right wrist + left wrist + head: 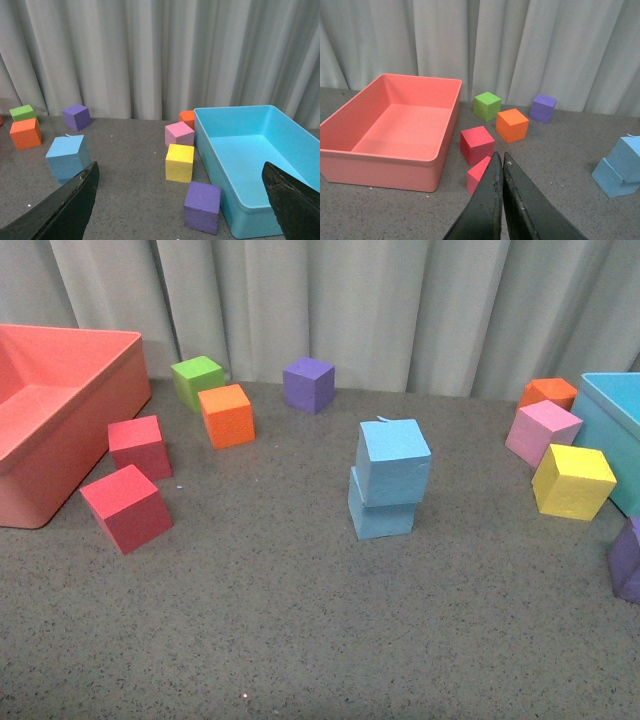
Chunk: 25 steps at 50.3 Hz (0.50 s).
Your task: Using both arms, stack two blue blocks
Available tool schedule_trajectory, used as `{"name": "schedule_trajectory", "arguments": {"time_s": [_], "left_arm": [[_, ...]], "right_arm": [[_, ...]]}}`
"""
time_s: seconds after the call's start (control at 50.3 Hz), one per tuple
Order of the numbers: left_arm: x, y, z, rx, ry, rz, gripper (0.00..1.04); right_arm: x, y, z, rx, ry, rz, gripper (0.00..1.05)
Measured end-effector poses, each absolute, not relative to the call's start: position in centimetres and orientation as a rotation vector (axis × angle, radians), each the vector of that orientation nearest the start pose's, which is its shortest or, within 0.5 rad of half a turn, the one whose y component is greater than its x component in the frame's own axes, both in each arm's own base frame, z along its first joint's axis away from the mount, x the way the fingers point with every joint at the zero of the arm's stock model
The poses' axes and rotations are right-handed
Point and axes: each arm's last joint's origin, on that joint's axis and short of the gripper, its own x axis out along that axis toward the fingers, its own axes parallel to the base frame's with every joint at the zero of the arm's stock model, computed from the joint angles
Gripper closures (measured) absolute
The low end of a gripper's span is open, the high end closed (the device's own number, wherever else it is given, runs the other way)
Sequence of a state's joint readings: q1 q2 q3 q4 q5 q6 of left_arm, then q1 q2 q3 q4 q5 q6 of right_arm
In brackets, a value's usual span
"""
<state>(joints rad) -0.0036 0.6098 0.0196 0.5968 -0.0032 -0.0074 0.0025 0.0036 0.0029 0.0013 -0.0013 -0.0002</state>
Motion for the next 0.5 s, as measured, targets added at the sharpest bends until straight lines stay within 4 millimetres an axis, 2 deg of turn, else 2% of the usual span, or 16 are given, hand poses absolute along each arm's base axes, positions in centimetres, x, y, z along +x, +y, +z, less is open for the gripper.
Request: {"name": "schedule_trajectory", "arguments": {"time_s": [0.497], "left_arm": [[12.0, 0.0, 17.3, -0.008, -0.022, 0.000, 1.01]], "right_arm": [[9.8, 0.0, 16.4, 0.000, -0.001, 0.004, 0.10]]}}
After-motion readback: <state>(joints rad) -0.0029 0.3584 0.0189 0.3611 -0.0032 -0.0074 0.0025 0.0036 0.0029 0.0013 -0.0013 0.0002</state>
